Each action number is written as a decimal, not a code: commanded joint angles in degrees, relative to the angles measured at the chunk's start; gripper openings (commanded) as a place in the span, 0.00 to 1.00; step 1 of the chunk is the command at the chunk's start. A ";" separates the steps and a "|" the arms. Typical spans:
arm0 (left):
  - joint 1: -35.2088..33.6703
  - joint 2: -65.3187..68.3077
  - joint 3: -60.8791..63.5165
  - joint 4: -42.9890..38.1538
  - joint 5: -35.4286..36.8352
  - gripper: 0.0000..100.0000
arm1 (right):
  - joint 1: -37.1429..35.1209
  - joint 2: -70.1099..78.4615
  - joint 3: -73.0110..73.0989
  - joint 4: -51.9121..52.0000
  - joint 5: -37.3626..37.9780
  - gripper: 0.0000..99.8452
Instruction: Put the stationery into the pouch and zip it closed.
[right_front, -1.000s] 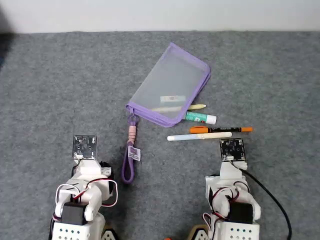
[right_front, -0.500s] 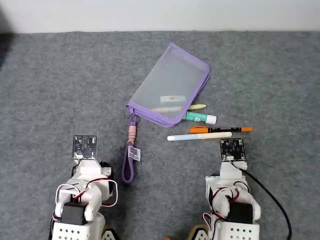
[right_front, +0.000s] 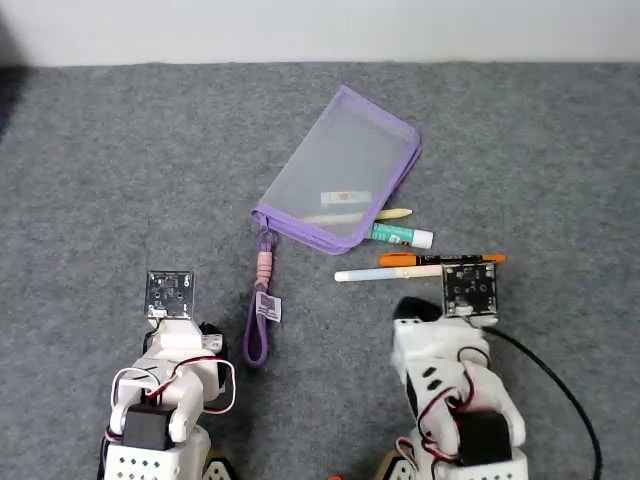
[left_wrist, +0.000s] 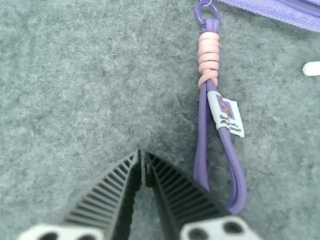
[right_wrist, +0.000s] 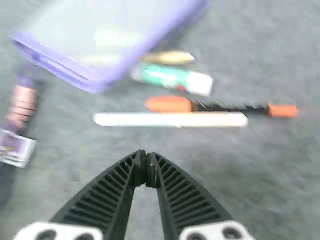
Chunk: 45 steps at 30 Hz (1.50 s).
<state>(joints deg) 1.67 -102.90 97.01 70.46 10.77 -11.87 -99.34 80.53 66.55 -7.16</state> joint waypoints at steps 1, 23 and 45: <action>-0.35 -0.53 -0.48 0.26 -0.09 0.01 | -5.76 10.33 -8.62 -0.22 -3.43 0.01; -0.35 -0.53 -0.48 0.26 -0.09 0.01 | -18.33 93.67 -68.13 1.45 -10.02 0.01; -0.35 -0.53 -0.48 0.26 -0.09 0.01 | -28.88 128.04 -100.84 3.65 -13.63 0.22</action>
<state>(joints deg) 1.67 -102.90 97.01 70.46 10.77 -40.09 28.22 -16.18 69.98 -20.35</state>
